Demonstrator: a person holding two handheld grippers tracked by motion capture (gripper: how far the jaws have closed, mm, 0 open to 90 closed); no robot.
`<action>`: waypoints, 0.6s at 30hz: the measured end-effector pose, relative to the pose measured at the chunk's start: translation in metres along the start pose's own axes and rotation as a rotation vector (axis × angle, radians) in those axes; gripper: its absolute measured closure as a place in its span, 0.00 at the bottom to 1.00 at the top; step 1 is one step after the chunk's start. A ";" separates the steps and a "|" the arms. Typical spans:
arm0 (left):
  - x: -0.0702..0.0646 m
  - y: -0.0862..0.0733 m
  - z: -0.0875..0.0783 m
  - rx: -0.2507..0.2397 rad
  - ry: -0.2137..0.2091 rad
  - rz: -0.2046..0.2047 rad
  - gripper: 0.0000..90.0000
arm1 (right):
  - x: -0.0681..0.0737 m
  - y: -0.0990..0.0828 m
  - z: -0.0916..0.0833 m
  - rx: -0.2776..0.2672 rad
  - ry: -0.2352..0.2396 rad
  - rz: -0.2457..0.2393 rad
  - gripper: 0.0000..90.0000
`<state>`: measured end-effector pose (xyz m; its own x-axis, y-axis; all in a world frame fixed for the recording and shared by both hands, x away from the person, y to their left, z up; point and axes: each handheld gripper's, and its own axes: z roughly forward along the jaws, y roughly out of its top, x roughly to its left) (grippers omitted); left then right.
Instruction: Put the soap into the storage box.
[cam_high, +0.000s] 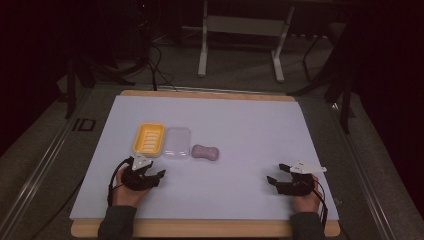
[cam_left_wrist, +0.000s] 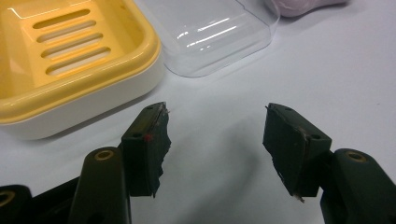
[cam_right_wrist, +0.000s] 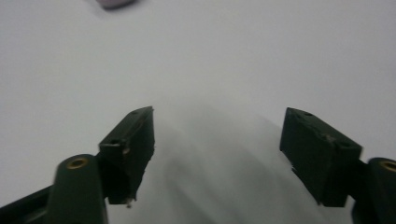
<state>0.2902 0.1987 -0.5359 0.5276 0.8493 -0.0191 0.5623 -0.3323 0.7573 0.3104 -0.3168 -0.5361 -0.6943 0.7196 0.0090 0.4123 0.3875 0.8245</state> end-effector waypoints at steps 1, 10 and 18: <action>0.001 0.000 0.000 0.002 -0.008 0.000 0.45 | 0.000 0.000 -0.001 -0.008 0.001 0.003 0.28; 0.006 -0.001 -0.002 -0.011 -0.033 -0.024 0.45 | 0.001 0.000 0.000 0.004 0.005 -0.015 0.28; 0.005 0.004 -0.002 -0.012 -0.065 -0.006 0.49 | 0.003 0.000 0.001 0.008 0.001 -0.026 0.25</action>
<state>0.2943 0.2026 -0.5317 0.5643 0.8229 -0.0656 0.5583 -0.3219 0.7646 0.3093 -0.3141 -0.5366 -0.7056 0.7085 -0.0114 0.3991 0.4106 0.8198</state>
